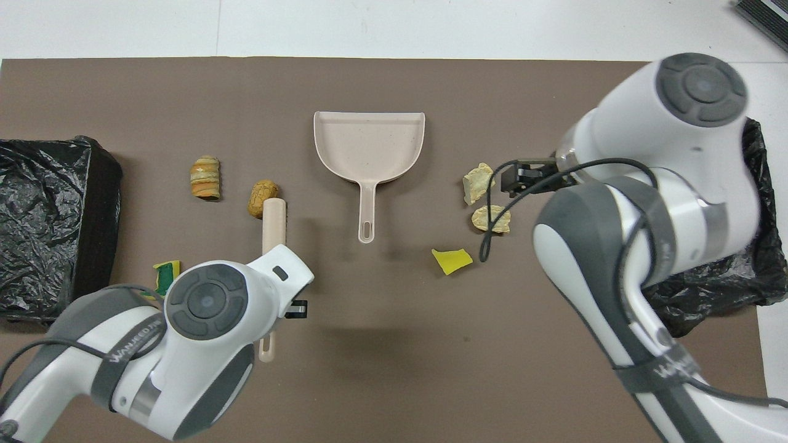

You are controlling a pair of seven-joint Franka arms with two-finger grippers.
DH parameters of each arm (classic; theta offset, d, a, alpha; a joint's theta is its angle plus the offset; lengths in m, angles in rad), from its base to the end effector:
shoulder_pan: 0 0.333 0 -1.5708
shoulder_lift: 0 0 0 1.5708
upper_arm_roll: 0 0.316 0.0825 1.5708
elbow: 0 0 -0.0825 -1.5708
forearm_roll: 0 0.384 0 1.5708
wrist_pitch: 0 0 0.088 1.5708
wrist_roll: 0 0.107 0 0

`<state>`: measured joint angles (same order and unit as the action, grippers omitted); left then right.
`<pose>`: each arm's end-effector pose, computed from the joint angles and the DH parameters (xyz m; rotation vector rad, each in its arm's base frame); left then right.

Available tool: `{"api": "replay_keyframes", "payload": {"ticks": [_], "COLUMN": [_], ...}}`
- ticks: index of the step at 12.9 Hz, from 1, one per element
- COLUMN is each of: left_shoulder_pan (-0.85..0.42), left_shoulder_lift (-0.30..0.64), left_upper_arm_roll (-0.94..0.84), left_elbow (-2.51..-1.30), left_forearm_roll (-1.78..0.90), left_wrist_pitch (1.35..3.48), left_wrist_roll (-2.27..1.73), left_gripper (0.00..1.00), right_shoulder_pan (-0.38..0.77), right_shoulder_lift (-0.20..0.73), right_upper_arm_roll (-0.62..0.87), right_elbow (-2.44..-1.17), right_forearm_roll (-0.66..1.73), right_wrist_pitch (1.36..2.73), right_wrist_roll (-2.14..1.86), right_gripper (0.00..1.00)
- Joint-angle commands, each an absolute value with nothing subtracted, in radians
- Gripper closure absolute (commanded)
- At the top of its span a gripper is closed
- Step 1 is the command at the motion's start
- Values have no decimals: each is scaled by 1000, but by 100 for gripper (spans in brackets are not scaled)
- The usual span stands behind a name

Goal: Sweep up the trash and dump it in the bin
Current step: 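Grasp the brush with the left gripper while the right gripper reaches the dustpan, then grasp the dustpan handle with the right gripper and lift it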

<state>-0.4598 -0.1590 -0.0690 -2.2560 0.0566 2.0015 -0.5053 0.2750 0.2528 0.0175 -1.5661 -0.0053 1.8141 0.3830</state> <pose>0.4180 -0.2409 0.4216 -3.0390 0.0733 0.0810 0.6122 0.1828 0.4966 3.1361 -0.1408 -0.0067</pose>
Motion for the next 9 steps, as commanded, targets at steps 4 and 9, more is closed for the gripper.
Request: {"api": "replay_keyframes", "payload": {"ticks": [4,9], "left_shoulder_pan": [-224,-48], "left_shoulder_lift": [-34,70], "left_upper_arm_roll": [-80,-80], "left_elbow": [-2096,-2046], "left_forearm_roll": [124,161], "left_wrist_pitch": [1999,2132], "left_wrist_roll": [-309,-69], "left_gripper": [100,100], "right_shoulder_pan": [431,529], "right_shoulder_lift": [483,558], "right_upper_arm_roll": [43,44], "right_elbow": [-1385,-1397], "right_forearm_roll": [20,26], "right_wrist_pitch": [1948,2077], "right_wrist_roll": [623,695], "right_gripper": [0,0]}}
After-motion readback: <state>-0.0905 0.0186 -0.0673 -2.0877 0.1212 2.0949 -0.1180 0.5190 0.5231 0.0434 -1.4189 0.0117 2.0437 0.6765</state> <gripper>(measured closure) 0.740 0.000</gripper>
